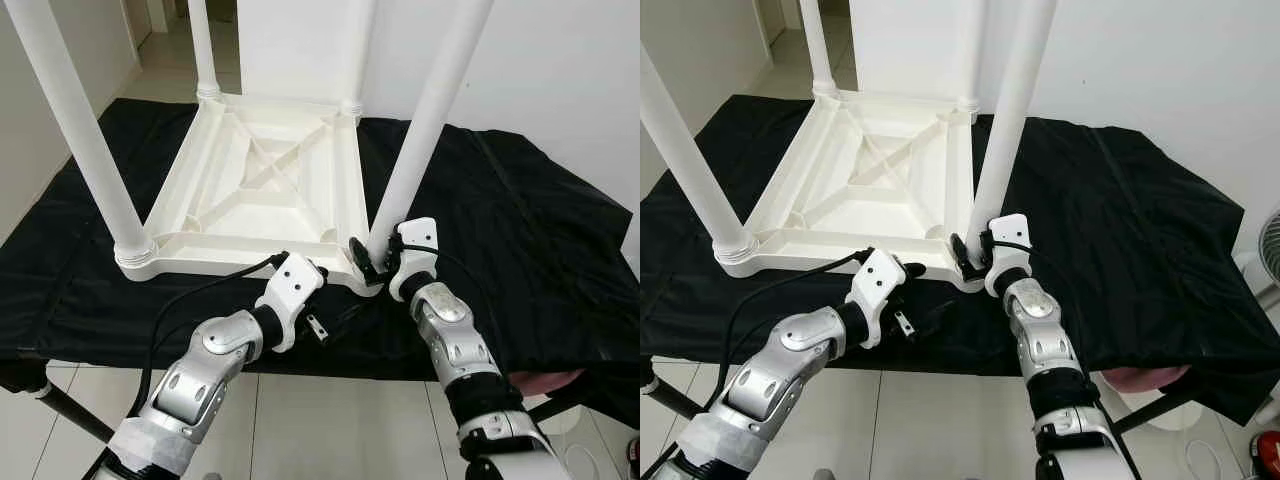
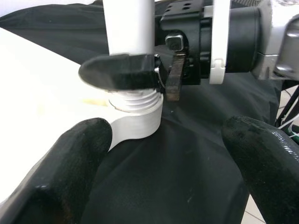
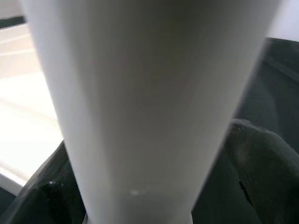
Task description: Building children table
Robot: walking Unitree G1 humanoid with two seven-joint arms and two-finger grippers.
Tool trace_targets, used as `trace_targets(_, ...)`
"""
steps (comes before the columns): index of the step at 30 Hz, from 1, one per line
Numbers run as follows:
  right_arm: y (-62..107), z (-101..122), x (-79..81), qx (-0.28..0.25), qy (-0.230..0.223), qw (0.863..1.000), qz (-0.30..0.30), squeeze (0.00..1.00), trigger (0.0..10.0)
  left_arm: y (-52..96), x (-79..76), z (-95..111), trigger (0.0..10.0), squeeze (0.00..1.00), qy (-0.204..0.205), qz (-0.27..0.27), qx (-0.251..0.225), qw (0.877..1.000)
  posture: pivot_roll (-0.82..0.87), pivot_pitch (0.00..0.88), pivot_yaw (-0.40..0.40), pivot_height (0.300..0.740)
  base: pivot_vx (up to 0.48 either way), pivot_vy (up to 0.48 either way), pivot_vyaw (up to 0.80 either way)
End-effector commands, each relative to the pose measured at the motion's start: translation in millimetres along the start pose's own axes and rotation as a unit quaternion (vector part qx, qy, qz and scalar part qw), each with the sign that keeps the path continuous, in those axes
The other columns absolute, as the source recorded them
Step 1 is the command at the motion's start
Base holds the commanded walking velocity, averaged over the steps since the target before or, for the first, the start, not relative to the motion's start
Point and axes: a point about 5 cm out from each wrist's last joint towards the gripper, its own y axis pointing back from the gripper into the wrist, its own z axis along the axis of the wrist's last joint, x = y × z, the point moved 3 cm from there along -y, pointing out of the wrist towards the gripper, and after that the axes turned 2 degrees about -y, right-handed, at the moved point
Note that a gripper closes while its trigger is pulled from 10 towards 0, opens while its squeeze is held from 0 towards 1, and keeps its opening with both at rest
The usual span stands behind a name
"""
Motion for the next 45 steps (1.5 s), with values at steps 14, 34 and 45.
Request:
trace_targets(14, -15.6, -12, 27.0, 0.026, 0.022, 0.989, 0.143, 0.0, 2.8, -9.7, 2.1, 9, 10.0, 0.0, -0.023, -0.018, -0.016, 0.999, 0.0, 0.0, -0.071, 0.74, 0.0, 0.0, 0.0)
trace_targets(34, -12.4, -21, 12.8, 0.015, -0.034, 0.995, 0.087, 0.0, 1.3, -13.9, 9.8, 6, 10.0, 0.0, -0.018, -0.028, -0.022, 0.999, -0.01, 0.0, -0.06, 0.74, 0.0, 0.0, 0.0)
trace_targets(45, -12.1, -17, 16.7, -0.009, -0.063, 0.998, -0.021, 0.0, 10.0, -14.8, 17.3, 7, 10.0, 0.0, -0.014, 0.001, -0.031, 0.999, -0.01, 0.0, -0.07, 0.74, 0.0, 0.0, 0.0)
